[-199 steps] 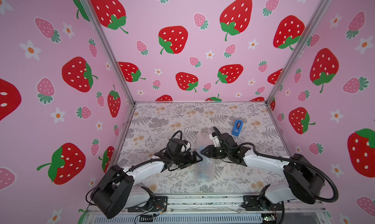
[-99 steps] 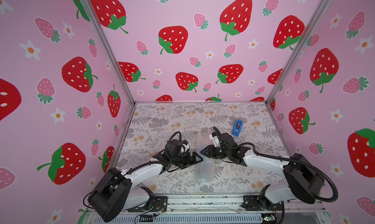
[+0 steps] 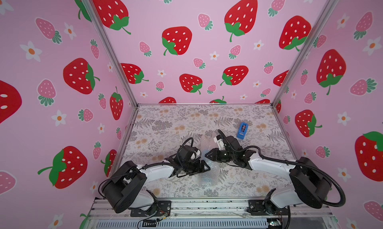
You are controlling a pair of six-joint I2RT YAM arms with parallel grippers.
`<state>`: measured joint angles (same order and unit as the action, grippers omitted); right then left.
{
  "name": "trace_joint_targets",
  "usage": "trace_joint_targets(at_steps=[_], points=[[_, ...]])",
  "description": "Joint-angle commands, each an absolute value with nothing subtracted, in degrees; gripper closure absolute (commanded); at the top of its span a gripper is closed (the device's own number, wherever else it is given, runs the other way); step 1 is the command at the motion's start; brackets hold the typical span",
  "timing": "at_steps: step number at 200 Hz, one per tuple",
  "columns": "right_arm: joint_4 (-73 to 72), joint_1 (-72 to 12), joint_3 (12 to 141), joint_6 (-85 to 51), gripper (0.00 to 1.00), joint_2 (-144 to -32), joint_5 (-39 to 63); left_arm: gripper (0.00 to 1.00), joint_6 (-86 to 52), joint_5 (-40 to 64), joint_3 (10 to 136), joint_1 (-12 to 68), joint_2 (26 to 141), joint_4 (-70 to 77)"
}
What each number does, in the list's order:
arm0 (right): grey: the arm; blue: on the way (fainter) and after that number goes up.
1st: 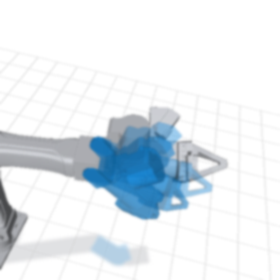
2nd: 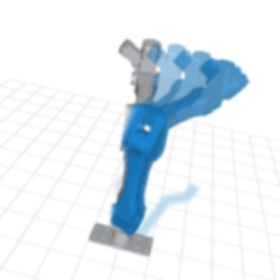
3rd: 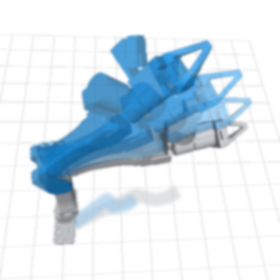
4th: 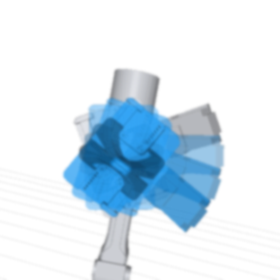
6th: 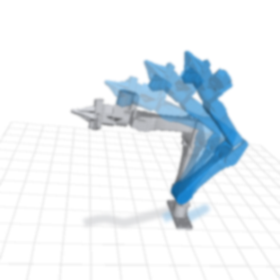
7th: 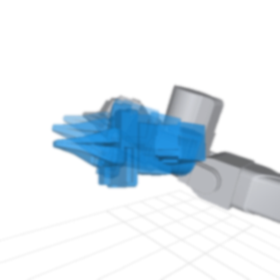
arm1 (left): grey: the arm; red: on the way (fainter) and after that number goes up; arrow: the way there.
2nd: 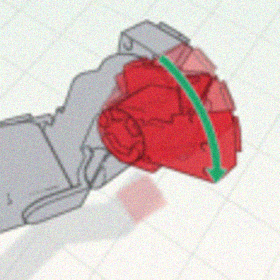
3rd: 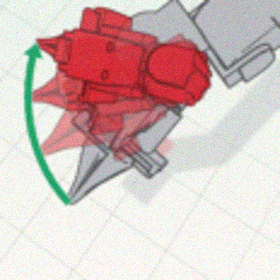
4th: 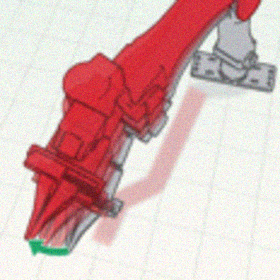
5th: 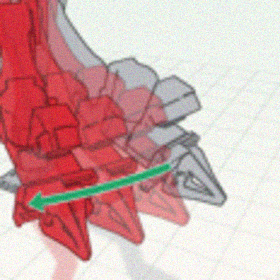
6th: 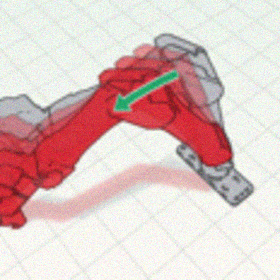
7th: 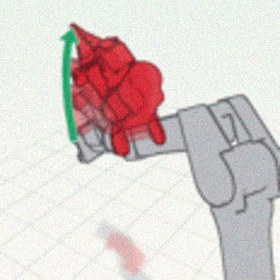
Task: Wrap wine glasses in bubble wrap
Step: Wrap the wine glass in bubble wrap.
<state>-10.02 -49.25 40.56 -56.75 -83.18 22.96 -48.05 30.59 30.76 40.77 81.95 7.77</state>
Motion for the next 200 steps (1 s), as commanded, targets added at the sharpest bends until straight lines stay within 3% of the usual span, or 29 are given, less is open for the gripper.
trace_joint_targets(at_steps=[1, 23, 71, 146, 200], points=[[-7.3, -48.8, 41.2, -56.5, 0.66, -82.1, 22.0, 0.36, -46.4, 29.9, 31.8, 40.9, 83.3, 9.0], [-6.6, -46.9, 42.7, -55.7, 0.64, -82.4, 24.3, 0.42, -46.5, 30.3, 30.5, 41.3, 84.3, 11.8], [-1.4, -43.9, 50.3, -51.0, 0.59, -84.2, 27.2, 0.43, -44.9, 29.3, 30.3, 42.8, 86.1, 13.0], [-1.4, -43.2, 55.3, -47.5, 0.59, -93.1, 31.6, 0.41, -43.4, 27.2, 29.5, 44.4, 87.3, 15.6], [0.6, -42.3, 51.9, -46.6, 0.6, -92.1, 29.7, 0.37, -42.8, 25.0, 28.5, 44.4, 87.0, 16.5]])
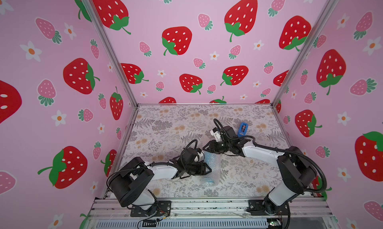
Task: Wrap wine glasses in bubble wrap
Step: Wrap the wine glass in bubble wrap.
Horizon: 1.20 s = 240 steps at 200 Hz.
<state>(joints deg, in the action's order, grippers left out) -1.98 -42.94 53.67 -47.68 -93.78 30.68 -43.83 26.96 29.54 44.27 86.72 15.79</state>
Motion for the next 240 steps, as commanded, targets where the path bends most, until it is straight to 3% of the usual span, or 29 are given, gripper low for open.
trace_joint_targets(at_steps=[1, 59, 109, 137, 201, 240], points=[[0.7, -42.3, 51.8, -46.6, 0.6, -92.0, 29.6, 0.37, -42.9, 25.0, 28.5, 44.4, 87.0, 16.4], [1.9, -40.9, 45.5, -46.6, 0.6, -86.4, 27.5, 0.34, -43.0, 27.8, 27.6, 44.2, 88.6, 21.7], [1.9, -38.1, 44.4, -46.5, 0.6, -83.3, 29.0, 0.45, -40.5, 31.0, 29.1, 44.4, 91.4, 21.4], [3.6, -34.8, 47.2, -44.9, 0.6, -81.6, 30.5, 0.56, -39.4, 32.6, 30.0, 45.1, 91.9, 21.7], [13.3, -14.0, 51.7, -38.2, 0.6, -72.6, 31.4, 0.62, -38.7, 28.0, 32.3, 46.5, 92.4, 17.4], [13.3, -3.3, 50.6, -37.4, 0.6, -75.6, 34.2, 0.68, -39.5, 25.2, 33.8, 48.1, 93.7, 17.3]])
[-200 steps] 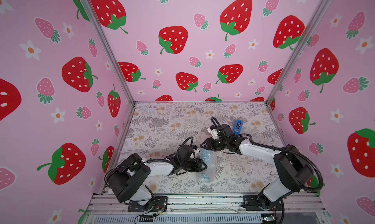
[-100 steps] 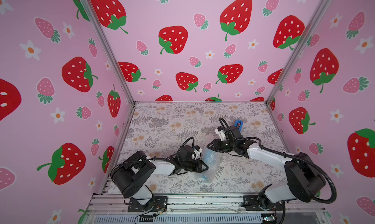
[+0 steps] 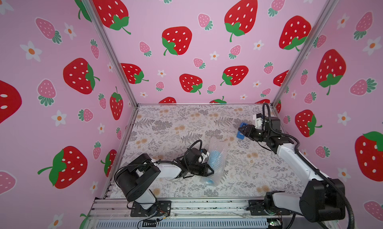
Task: Wrap wine glasses in bubble wrap
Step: Tear off the tape using the Tape Cutter.
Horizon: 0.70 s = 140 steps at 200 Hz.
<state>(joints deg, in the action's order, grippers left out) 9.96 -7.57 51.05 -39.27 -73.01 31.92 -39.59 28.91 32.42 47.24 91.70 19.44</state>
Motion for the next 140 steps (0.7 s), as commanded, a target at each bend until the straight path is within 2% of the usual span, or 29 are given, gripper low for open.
trace_joint_targets(at_steps=[1, 55, 140], points=[[13.3, -3.1, 50.5, -37.4, 0.6, -75.8, 34.2, 0.69, -39.5, 25.1, 33.8, 48.1, 93.7, 17.3], [10.1, 0.0, 52.9, -36.1, 0.61, -87.0, 35.5, 0.76, -41.5, 24.4, 33.8, 48.9, 97.1, 22.6], [7.4, 0.3, 61.9, -35.0, 0.64, -101.8, 35.8, 0.77, -40.5, 24.3, 35.3, 49.1, 97.6, 21.4]])
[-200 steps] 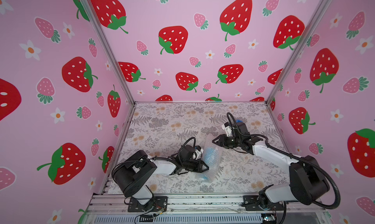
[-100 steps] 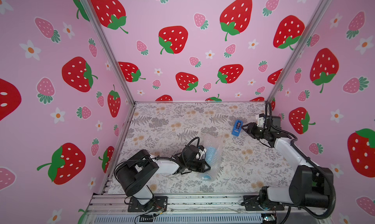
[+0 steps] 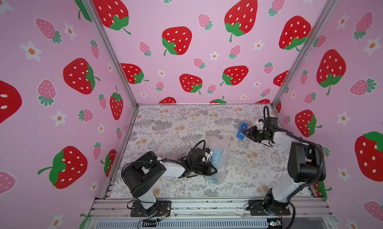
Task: Wrap wine glasses in bubble wrap
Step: Tear off the tape using the Tape Cutter.
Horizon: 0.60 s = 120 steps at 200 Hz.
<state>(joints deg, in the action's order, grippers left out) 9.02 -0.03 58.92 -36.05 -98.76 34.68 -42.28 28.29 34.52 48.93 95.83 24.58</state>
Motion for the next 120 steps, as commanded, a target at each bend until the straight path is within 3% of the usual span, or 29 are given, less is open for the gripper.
trace_joint_targets(at_steps=[1, 120], points=[[7.4, 0.3, 61.9, -35.0, 0.64, -101.8, 35.8, 0.77, -40.4, 24.3, 35.3, 49.1, 97.6, 21.4], [6.0, 0.1, 66.5, -35.2, 0.73, -109.4, 38.5, 0.77, -40.3, 24.7, 35.7, 48.8, 98.3, 21.0]])
